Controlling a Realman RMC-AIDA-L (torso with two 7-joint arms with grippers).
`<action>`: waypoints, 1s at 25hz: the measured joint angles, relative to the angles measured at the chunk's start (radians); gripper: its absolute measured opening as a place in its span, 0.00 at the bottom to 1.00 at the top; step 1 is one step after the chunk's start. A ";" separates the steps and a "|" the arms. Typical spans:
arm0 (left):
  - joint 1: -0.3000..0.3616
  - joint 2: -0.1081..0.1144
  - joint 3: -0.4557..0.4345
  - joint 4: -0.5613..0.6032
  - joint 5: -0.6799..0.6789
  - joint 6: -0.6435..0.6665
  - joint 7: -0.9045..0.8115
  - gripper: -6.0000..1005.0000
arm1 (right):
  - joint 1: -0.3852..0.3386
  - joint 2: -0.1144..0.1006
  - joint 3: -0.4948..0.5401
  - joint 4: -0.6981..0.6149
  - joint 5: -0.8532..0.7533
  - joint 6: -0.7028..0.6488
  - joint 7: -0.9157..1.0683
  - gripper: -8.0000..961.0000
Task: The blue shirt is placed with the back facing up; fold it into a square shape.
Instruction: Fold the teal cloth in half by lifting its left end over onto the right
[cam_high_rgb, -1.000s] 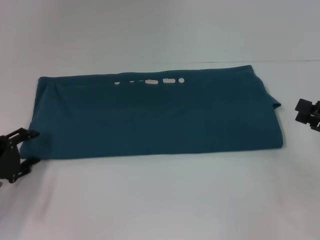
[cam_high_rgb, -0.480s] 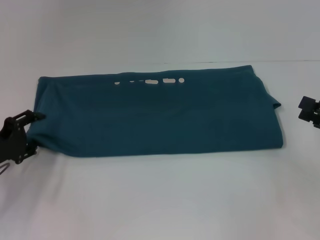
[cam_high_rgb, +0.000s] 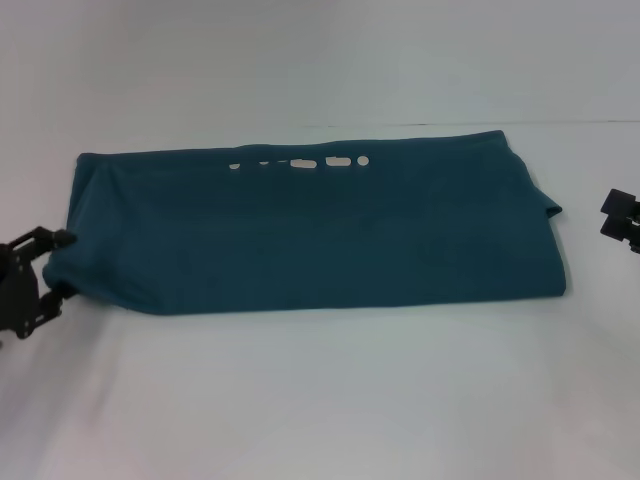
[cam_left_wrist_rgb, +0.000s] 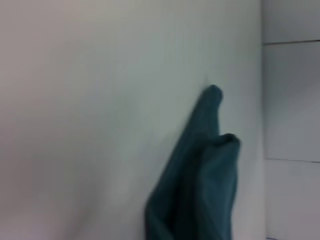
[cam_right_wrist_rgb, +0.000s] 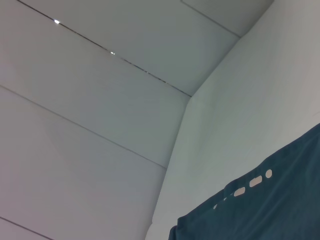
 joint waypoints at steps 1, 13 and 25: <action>0.001 0.000 0.000 -0.001 0.007 -0.004 -0.002 0.72 | 0.000 0.000 0.000 0.000 0.000 0.000 0.001 0.67; -0.057 0.009 0.056 -0.019 0.041 -0.100 -0.014 0.72 | 0.000 0.000 0.002 0.001 -0.001 0.001 0.001 0.67; -0.078 0.015 0.083 -0.043 0.018 -0.099 0.050 0.72 | 0.001 0.000 0.004 0.001 0.002 0.002 0.001 0.67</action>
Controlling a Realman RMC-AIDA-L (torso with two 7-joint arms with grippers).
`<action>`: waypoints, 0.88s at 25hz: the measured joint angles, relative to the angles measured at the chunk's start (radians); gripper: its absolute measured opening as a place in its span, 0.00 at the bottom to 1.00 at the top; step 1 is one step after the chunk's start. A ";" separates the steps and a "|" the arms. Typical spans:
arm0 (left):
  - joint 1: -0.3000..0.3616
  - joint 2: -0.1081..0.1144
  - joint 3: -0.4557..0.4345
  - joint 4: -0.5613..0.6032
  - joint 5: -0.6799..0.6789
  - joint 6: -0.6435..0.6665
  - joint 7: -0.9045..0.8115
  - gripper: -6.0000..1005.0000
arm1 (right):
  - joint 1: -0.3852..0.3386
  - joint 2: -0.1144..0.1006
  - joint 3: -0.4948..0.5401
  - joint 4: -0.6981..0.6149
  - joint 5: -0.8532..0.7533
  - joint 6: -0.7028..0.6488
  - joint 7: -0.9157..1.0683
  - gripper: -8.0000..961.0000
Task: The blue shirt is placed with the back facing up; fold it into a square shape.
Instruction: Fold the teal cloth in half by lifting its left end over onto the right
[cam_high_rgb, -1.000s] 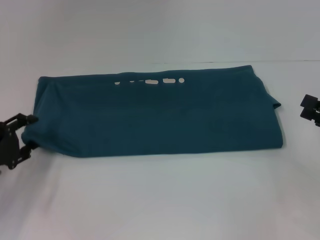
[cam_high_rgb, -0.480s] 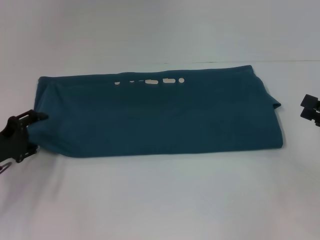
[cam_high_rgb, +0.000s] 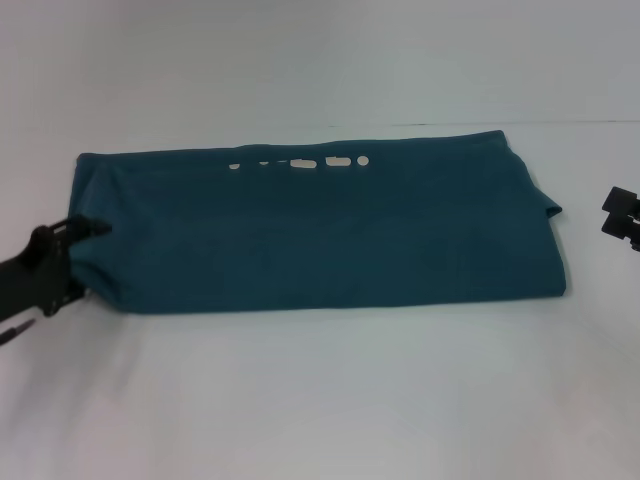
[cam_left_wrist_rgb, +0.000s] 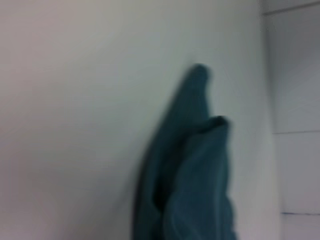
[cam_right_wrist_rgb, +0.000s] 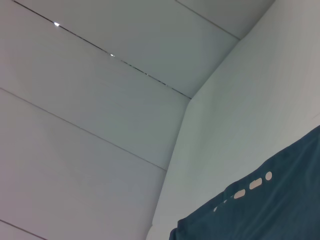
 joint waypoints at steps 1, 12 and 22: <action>0.003 -0.001 -0.008 0.008 -0.017 0.024 0.019 0.72 | 0.000 0.000 0.000 0.000 0.000 0.000 0.000 0.67; 0.025 0.001 -0.032 -0.014 0.031 0.020 0.011 0.69 | -0.001 0.000 0.001 0.000 0.002 0.001 0.002 0.67; -0.014 -0.001 -0.019 -0.020 0.035 -0.024 0.018 0.65 | -0.001 0.000 0.003 0.000 0.002 0.003 0.000 0.67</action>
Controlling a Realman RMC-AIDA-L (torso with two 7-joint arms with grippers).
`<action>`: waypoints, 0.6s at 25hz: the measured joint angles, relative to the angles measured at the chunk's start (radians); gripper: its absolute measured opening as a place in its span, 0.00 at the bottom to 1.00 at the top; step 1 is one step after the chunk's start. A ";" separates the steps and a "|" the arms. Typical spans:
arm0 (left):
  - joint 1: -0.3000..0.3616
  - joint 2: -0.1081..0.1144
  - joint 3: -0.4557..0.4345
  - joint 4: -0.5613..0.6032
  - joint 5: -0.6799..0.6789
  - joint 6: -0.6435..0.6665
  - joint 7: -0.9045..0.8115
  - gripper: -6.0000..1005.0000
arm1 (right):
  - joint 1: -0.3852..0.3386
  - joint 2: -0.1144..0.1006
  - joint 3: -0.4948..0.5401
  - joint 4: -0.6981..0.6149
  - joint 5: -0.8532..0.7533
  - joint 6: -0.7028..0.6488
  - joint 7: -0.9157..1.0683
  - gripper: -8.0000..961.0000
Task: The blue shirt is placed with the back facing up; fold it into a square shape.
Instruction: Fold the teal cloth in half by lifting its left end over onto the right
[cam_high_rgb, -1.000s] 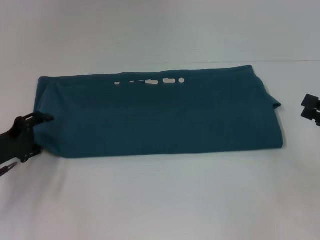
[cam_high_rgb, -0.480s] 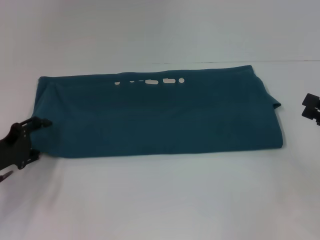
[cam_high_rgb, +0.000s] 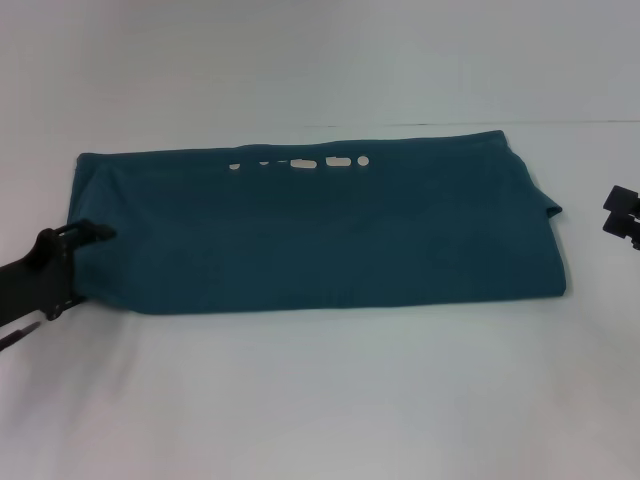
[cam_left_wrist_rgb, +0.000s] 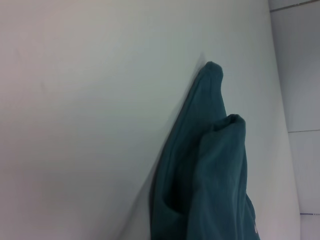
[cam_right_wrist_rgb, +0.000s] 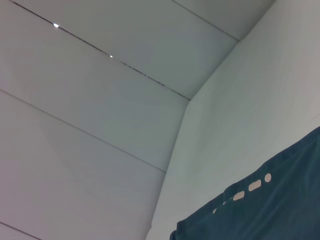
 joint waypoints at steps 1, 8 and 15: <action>0.000 0.000 0.000 0.000 0.000 0.000 0.000 0.65 | 0.000 0.000 0.000 0.000 0.000 0.000 0.000 0.67; 0.009 -0.003 -0.001 0.005 -0.006 0.011 0.015 0.62 | -0.001 0.000 0.000 0.000 0.001 0.000 0.004 0.67; 0.012 -0.003 -0.002 0.008 -0.007 0.012 0.027 0.31 | -0.001 0.000 0.012 0.000 0.000 -0.001 0.007 0.67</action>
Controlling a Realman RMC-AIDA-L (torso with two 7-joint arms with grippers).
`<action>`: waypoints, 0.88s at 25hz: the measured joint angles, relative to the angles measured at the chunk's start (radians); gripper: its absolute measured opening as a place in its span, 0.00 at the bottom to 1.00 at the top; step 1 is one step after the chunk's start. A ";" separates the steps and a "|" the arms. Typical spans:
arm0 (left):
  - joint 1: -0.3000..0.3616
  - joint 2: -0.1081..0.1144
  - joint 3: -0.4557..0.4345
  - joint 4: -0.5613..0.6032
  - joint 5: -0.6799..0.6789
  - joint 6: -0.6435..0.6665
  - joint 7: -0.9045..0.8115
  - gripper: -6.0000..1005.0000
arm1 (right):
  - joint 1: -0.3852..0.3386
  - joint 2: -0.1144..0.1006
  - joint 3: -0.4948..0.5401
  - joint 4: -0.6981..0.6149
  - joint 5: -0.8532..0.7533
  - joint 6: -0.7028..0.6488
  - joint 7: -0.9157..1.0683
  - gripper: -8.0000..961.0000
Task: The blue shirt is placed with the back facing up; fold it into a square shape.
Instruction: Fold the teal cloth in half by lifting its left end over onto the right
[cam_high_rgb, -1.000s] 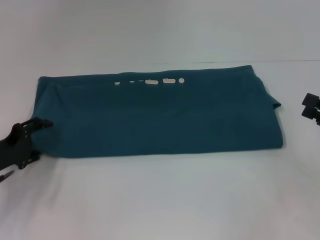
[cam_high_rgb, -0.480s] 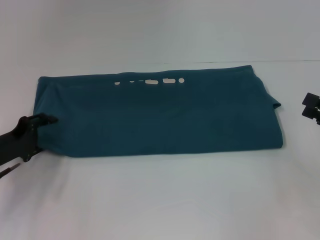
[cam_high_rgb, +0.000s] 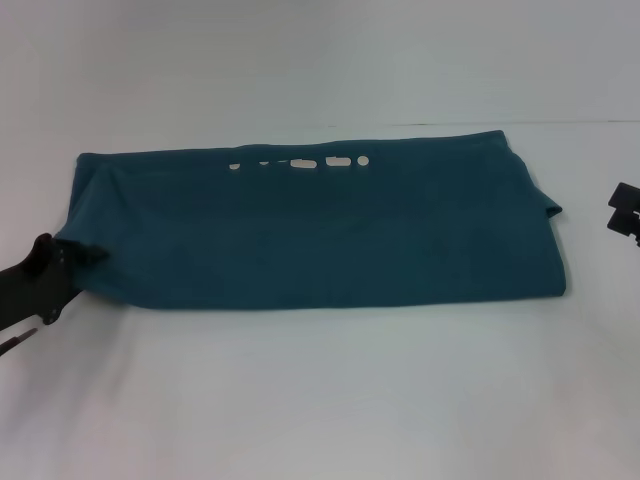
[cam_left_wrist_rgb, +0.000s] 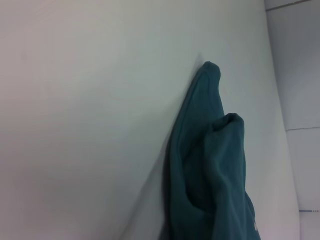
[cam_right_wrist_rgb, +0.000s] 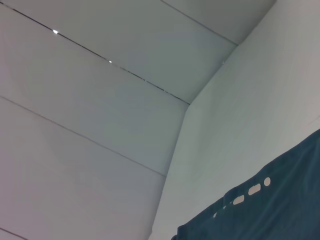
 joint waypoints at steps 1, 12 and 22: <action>0.000 0.000 0.001 0.001 0.000 0.000 0.003 0.25 | 0.000 0.000 0.002 0.000 0.000 0.000 0.000 0.67; -0.002 0.003 -0.008 0.049 -0.015 0.024 0.256 0.04 | -0.001 0.000 0.035 0.009 -0.004 0.004 0.011 0.67; 0.058 0.019 -0.097 0.143 -0.010 0.018 0.253 0.06 | -0.018 -0.002 0.055 0.026 -0.006 0.032 0.027 0.67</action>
